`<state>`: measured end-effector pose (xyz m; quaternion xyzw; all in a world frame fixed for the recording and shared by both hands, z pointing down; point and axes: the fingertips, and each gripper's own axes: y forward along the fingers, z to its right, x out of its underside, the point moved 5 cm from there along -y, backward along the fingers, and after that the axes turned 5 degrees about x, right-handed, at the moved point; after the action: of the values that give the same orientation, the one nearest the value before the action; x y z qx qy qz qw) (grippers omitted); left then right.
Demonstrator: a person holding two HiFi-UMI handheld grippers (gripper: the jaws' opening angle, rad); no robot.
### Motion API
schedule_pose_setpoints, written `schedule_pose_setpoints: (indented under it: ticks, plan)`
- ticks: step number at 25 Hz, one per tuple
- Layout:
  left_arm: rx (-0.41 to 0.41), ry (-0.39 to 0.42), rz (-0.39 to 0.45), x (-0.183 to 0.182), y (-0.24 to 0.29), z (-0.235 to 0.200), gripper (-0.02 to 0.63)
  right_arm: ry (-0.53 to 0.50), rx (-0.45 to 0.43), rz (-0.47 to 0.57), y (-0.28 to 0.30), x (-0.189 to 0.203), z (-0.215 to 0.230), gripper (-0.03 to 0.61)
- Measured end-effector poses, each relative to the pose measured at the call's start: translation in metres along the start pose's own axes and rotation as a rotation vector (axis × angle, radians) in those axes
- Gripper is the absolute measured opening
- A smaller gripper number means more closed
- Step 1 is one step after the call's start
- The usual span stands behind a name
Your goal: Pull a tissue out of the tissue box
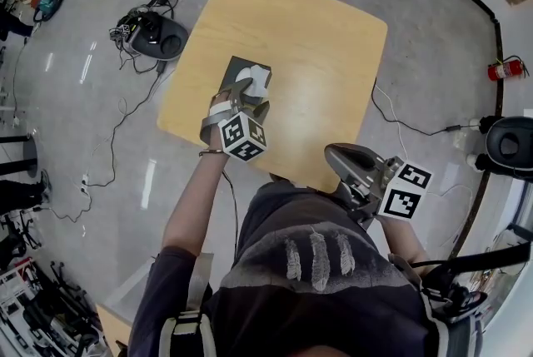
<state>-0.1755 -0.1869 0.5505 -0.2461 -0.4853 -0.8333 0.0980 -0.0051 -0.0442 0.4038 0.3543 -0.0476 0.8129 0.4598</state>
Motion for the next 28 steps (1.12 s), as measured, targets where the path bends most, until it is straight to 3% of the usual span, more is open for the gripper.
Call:
schedule_pose_setpoints:
  ticks: [9, 11, 17, 28]
  plan:
    - [-0.026, -0.053, 0.039, -0.005, -0.004, -0.010, 0.201, 0.010, 0.018, 0.015, -0.002, -0.004, 0.004, -0.005]
    - [-0.035, -0.050, 0.041, -0.006, -0.007, -0.012, 0.135, 0.010, 0.014, 0.013, -0.001, -0.003, 0.003, -0.005]
    - [-0.078, -0.081, 0.108, -0.014, -0.024, -0.021, 0.048, -0.005, 0.001, 0.004, 0.003, -0.004, -0.002, -0.005]
    - [-0.088, -0.278, 0.208, -0.016, -0.048, -0.046, 0.009, -0.020, -0.013, -0.004, 0.009, -0.007, -0.008, -0.005]
